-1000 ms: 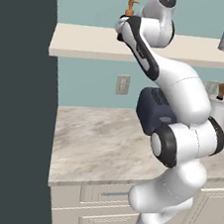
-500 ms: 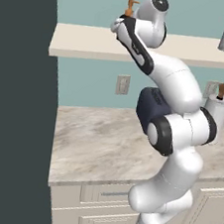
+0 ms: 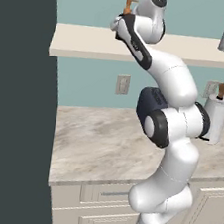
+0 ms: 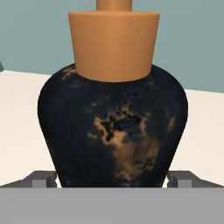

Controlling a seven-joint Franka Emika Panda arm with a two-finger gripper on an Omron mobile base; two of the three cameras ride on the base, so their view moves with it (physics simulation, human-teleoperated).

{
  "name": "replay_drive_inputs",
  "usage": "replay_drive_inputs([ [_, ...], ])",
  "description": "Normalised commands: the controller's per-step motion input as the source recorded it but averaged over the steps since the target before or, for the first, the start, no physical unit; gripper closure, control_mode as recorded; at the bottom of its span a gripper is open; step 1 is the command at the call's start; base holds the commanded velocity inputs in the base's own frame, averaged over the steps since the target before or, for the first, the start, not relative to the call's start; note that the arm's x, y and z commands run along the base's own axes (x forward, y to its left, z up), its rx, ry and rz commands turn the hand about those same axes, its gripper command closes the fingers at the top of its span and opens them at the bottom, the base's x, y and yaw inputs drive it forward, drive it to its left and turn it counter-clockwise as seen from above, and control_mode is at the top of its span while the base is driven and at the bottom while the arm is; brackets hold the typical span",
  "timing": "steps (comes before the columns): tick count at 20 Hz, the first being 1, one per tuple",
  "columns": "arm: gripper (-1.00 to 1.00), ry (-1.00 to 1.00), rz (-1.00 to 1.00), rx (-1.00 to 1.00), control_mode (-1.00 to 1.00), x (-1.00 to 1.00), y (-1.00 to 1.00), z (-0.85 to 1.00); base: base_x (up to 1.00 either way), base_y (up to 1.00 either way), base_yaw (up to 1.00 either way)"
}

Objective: Locate and retrieve the soap dispenser and soap dispenser from the cabinet. Place them next to the sink.

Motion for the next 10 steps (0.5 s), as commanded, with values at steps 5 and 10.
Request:
replay_drive_inputs([
  [5,1.0,0.0,0.0,0.0,-1.0,0.0,0.0,-0.05,0.0,0.0,0.0],
  [10,1.0,-0.04,-0.02,0.02,-1.0,-0.05,0.0,-0.02,0.0,0.0,0.0],
])
